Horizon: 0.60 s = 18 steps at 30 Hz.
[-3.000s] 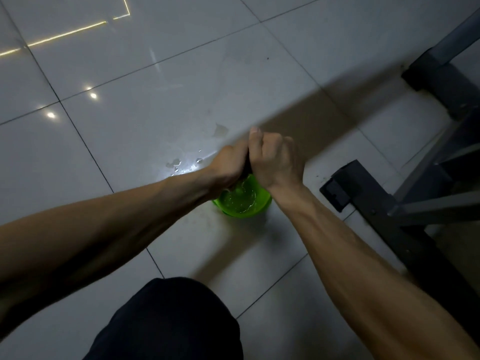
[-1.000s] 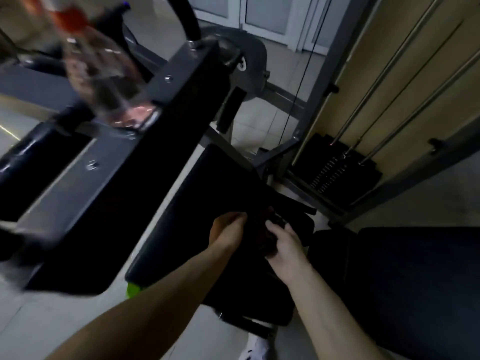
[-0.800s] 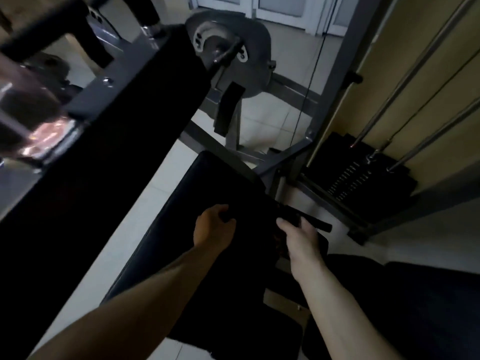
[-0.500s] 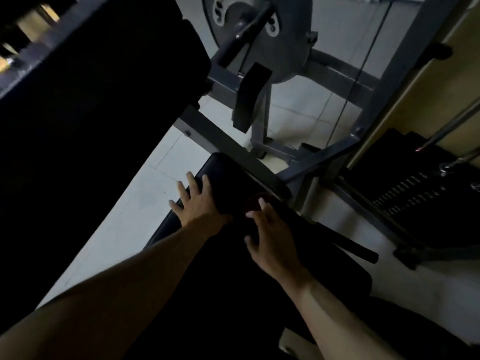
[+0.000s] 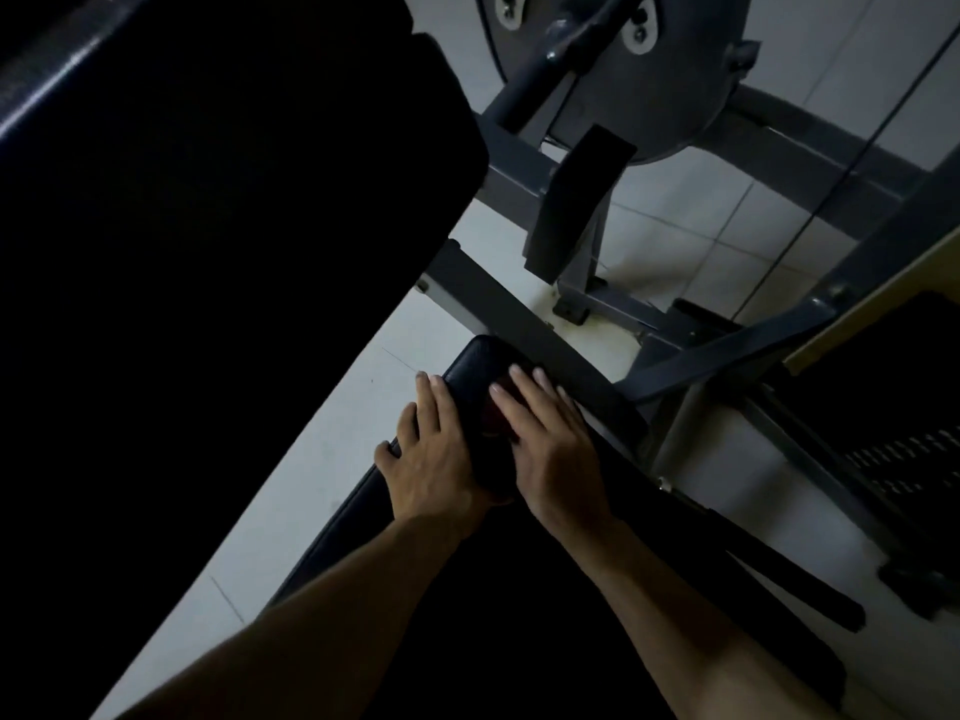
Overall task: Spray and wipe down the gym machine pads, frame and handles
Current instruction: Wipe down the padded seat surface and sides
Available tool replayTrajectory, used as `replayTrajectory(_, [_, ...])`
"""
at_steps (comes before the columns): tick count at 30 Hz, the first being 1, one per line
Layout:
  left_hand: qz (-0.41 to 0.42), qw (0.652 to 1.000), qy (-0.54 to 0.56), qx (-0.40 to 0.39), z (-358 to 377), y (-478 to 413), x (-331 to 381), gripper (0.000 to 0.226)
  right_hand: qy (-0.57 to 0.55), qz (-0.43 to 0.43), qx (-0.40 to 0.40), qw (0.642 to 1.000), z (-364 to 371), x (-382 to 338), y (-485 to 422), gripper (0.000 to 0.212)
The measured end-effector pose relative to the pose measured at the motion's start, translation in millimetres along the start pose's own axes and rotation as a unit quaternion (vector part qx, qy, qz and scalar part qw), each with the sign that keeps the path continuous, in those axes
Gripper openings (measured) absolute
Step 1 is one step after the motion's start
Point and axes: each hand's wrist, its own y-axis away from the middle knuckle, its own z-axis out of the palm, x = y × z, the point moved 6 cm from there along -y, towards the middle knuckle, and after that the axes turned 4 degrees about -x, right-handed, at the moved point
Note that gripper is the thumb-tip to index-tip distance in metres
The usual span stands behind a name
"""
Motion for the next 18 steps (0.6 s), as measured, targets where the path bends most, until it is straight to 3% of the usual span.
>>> replayTrajectory(5, [-0.014,1.000,0.010,0.008,3,6,-5,0.154,0.005,-0.087,-0.071,0.994,10,-35,-70,0.051])
replayTrajectory(9, [-0.017,1.000,0.006,0.018,2,14,-8,0.153,0.015,-0.066,-0.041,0.997,-5,-14,-31,0.048])
replayTrajectory(14, [-0.007,1.000,0.012,0.028,0,14,-9,0.152,0.010,-0.072,-0.078,0.994,-18,18,49,0.056])
replayTrajectory(18, [0.003,0.999,0.024,0.028,1,12,-14,0.152,0.002,-0.037,-0.043,0.998,-10,-2,6,0.053])
